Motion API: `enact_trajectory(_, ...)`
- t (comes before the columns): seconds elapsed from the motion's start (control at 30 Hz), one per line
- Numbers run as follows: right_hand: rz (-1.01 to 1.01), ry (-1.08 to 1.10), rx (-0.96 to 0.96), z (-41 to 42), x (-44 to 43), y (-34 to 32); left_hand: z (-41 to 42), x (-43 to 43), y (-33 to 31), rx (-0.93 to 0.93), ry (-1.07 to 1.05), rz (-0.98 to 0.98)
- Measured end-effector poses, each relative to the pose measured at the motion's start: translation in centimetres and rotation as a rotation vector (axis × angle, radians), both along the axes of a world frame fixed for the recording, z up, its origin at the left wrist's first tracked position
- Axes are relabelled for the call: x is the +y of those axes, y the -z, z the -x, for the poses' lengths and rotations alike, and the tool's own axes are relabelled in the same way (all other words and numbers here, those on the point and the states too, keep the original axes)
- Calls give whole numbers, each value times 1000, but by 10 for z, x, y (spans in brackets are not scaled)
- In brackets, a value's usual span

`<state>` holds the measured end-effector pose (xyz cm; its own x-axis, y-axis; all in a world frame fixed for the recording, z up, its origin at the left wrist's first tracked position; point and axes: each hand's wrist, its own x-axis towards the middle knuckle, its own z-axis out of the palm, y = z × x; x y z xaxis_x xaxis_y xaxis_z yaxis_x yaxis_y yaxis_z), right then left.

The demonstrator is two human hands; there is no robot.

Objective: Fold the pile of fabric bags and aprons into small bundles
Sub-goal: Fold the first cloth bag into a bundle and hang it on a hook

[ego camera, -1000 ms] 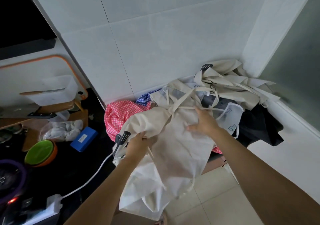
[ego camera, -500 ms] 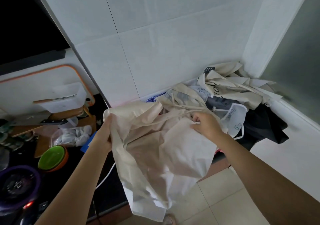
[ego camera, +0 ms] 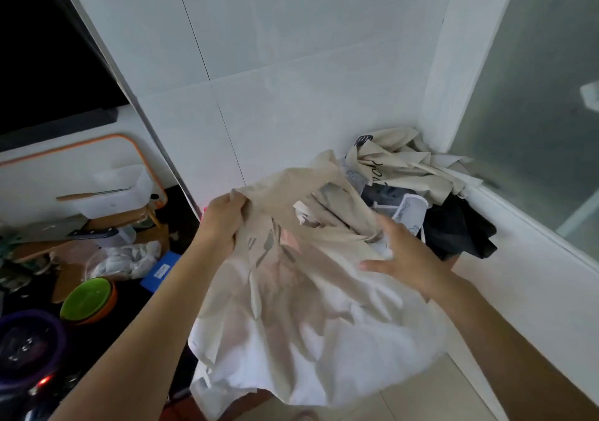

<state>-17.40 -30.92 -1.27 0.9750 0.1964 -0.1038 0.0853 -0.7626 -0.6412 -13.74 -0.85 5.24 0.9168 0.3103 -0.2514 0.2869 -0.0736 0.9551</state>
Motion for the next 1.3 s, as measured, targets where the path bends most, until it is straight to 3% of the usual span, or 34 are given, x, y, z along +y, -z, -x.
enact_trajectory(0.1,-214,-52,-289,20,60,-3,15,-35,-13,-50,101,-59)
enact_trajectory(0.23,-407,83,-524,15,86,-8,36,-62,-34,-169,220,-134)
enact_trajectory(0.4,-352,213,-700,-3,63,-31,45,-59,-48,-134,282,-168)
enact_trajectory(0.47,-283,181,-642,-7,44,-47,44,-53,-48,-88,265,-134)
enact_trajectory(0.57,-199,5,-335,-10,16,-77,42,-45,-45,-72,271,-191)
enact_trajectory(0.7,40,-287,115,-6,-35,-129,41,-21,-33,59,731,-558)
enact_trajectory(0.77,99,-361,244,1,-59,-160,46,-7,-26,203,970,-510)
enact_trajectory(0.83,9,-367,296,9,-78,-192,45,10,-17,271,1081,-308)
enact_trajectory(0.93,-35,-341,261,12,-97,-232,38,32,-6,224,1111,-115)
enact_trajectory(1.07,-15,-41,-104,-16,-101,-269,31,34,-16,251,1014,127)
enact_trajectory(1.2,-8,233,-329,-72,-72,-283,2,19,-13,71,770,-119)
enact_trajectory(1.3,-193,277,-338,-117,-23,-277,-9,4,-8,58,701,-217)
